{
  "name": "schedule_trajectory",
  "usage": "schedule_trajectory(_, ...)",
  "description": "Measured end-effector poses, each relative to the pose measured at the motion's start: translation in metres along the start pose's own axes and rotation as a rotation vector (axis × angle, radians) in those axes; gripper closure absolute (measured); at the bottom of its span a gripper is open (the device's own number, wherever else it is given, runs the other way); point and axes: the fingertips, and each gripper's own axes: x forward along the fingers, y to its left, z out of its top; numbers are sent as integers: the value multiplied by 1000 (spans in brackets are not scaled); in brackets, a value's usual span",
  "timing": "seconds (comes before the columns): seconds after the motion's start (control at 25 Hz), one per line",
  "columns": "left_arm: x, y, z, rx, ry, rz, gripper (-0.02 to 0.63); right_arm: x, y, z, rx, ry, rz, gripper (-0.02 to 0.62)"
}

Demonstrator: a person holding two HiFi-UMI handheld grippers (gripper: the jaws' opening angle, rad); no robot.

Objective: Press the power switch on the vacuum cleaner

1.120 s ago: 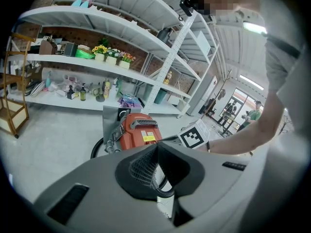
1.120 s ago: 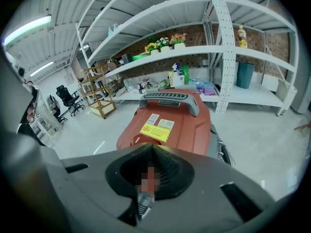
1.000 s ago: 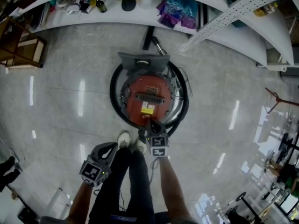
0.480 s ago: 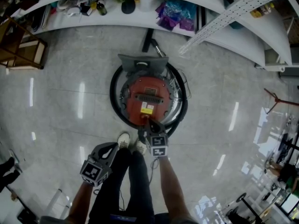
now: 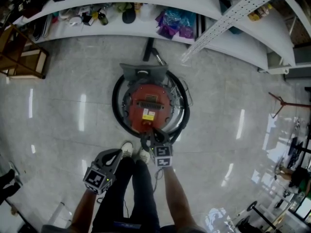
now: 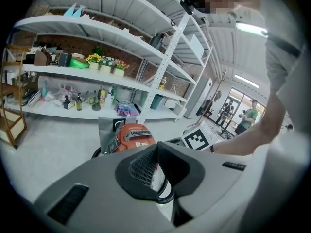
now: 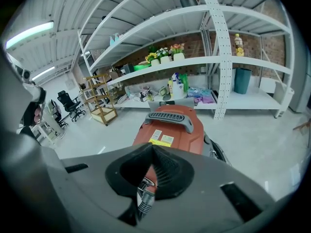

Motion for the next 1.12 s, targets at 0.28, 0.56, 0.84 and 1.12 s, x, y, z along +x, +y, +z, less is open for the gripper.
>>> schedule_trajectory(0.28, -10, -14, 22, 27, -13, -11, 598, -28, 6, 20, 12, -38, -5, 583)
schedule_trajectory(0.56, -25, -27, 43, 52, -34, -13, 598, -57, 16, 36, 25, -60, -8, 583)
schedule_trajectory(0.84, -41, -44, 72, 72, -62, -17, 598, -94, 33, 51, 30, -77, -13, 583)
schedule_trajectory(1.12, -57, -60, 115, 76, -109, -24, 598, -131, 52, 86, 29, -136, -15, 583)
